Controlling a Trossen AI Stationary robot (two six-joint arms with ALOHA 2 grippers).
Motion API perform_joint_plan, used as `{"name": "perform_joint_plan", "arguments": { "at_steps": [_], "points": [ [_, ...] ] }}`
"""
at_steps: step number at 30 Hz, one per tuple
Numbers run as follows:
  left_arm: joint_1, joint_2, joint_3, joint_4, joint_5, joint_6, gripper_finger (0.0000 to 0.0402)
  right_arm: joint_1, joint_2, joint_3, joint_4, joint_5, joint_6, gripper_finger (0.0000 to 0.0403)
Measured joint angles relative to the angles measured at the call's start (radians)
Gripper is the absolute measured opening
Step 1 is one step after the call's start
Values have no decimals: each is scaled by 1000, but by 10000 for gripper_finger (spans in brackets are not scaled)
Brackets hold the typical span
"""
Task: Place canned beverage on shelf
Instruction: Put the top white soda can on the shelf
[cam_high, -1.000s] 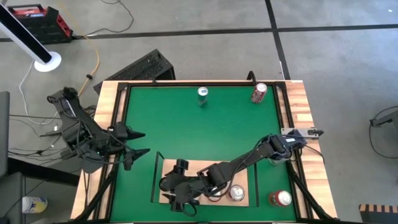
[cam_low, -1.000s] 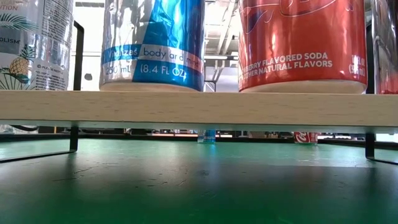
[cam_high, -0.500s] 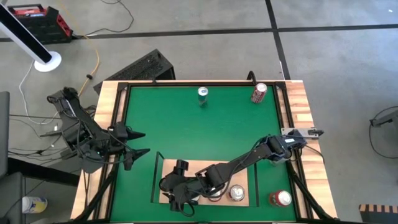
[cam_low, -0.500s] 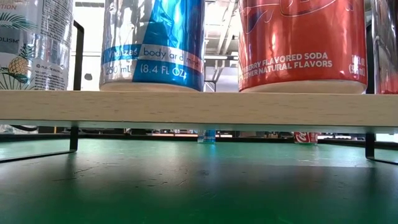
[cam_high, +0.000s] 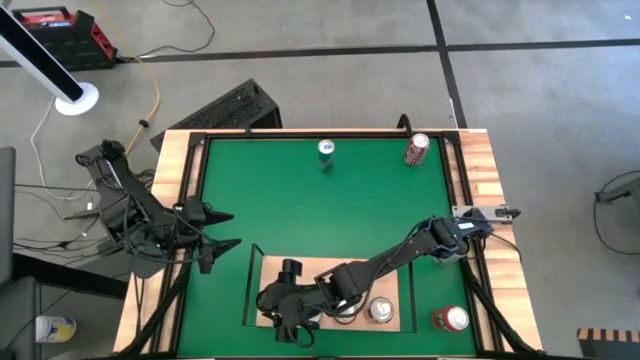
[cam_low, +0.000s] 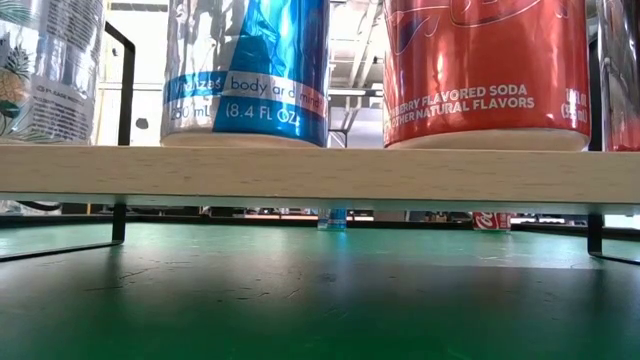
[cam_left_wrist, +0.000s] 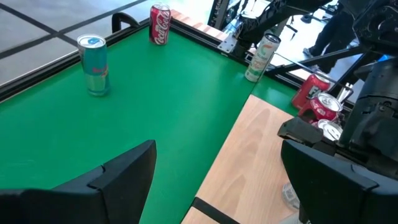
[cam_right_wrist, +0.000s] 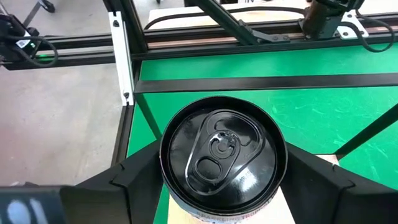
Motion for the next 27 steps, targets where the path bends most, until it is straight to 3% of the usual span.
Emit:
{"name": "perform_joint_plan", "arguments": {
  "at_steps": [27],
  "points": [
    [0, 0, 0, 6, 5, -2, 329, 8, -1, 1, 6, -101, -60, 300]
  ]
}}
